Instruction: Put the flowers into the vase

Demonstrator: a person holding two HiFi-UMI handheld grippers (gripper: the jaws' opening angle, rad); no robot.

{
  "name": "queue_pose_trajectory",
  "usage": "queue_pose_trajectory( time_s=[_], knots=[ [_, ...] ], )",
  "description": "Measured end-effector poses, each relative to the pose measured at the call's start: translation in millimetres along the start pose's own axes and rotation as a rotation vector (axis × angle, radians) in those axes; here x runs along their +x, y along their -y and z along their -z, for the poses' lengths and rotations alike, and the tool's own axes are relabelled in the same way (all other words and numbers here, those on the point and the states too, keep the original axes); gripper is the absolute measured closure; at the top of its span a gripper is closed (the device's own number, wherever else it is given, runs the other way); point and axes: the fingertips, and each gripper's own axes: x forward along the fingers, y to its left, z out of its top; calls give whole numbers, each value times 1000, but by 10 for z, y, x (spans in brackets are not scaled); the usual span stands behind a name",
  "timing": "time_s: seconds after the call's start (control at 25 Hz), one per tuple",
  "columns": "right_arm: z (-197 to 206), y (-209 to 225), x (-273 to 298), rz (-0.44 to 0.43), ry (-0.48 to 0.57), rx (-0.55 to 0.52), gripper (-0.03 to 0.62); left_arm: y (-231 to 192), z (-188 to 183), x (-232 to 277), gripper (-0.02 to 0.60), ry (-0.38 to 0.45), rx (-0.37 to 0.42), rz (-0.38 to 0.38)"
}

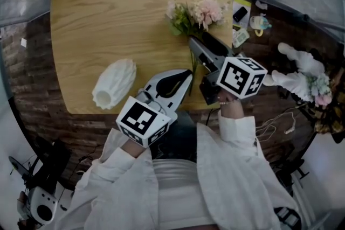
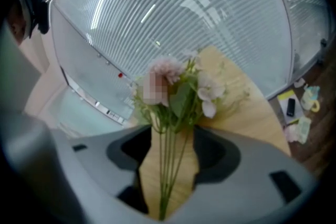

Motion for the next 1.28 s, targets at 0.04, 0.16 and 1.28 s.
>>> queue_pose_trajectory(
  time_s=[0.04,0.16,1.28],
  knots=[
    [11,-12,22,-7,-14,-3,355,-13,-9,8,572,3,-4,-3],
    [54,-6,49,-15,-58,-3,355,-6,-38,39,572,13,-6,-7],
    [-179,-351,-184,-97,11,-53,523,176,-209,-120,572,50,39,16]
  ],
)
